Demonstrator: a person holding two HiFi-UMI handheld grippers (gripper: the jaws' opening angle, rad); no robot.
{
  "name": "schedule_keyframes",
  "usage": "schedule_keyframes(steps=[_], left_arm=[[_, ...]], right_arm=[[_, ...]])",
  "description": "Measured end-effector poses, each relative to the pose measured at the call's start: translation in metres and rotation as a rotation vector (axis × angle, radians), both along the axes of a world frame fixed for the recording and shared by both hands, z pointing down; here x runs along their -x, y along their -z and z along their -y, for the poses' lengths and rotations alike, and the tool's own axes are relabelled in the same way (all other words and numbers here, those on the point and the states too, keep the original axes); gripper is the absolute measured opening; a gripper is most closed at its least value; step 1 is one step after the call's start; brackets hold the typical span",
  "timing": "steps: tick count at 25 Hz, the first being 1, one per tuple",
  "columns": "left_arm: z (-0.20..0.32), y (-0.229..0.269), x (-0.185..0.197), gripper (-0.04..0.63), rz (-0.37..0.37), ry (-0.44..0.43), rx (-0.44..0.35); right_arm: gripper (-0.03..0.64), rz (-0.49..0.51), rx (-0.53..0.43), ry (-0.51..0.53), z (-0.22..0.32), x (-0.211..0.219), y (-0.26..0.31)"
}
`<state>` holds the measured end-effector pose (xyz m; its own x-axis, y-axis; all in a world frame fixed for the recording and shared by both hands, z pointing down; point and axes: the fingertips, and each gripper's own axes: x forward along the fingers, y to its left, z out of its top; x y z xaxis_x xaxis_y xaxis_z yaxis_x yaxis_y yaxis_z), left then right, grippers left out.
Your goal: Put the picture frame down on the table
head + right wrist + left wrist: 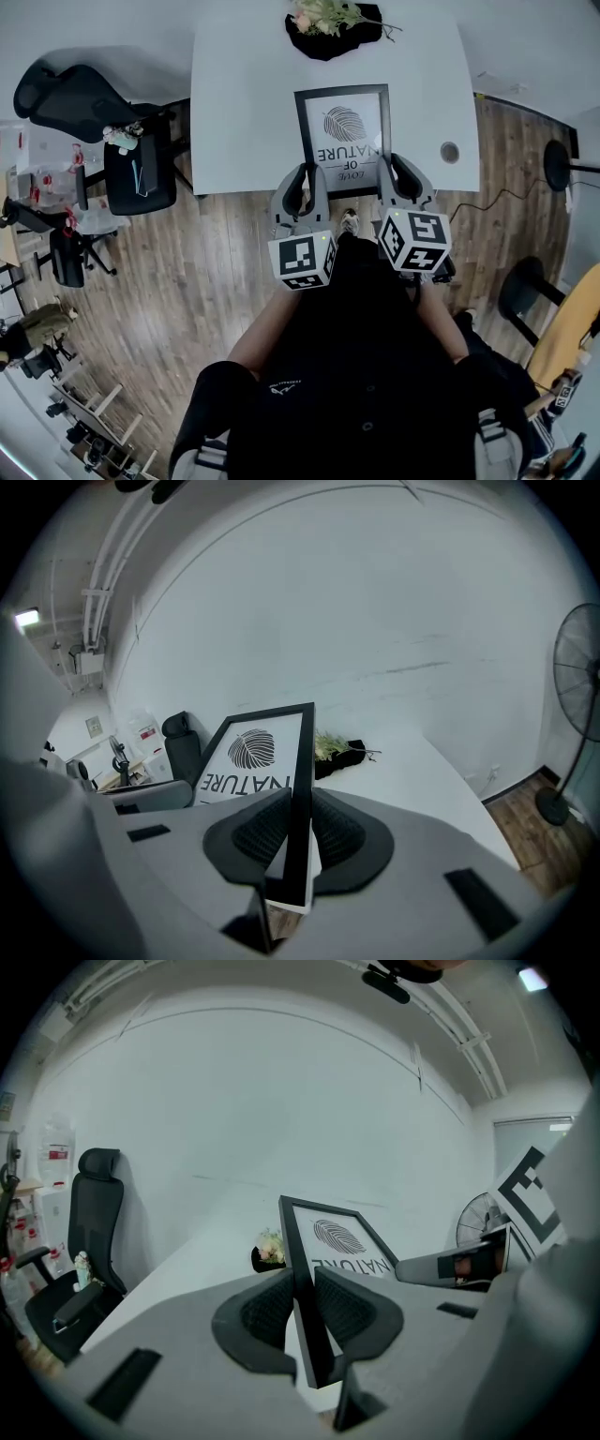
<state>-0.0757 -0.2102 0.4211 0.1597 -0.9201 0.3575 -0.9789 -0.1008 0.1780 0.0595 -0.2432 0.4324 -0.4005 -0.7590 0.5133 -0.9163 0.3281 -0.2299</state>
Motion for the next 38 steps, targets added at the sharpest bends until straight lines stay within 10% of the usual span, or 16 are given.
schedule_keyframes(steps=[38], left_arm=[[0.126, -0.203, 0.018, 0.077, 0.03, -0.443, 0.371]], right_arm=[[0.069, -0.055, 0.415, -0.33, 0.066, 0.02, -0.195]])
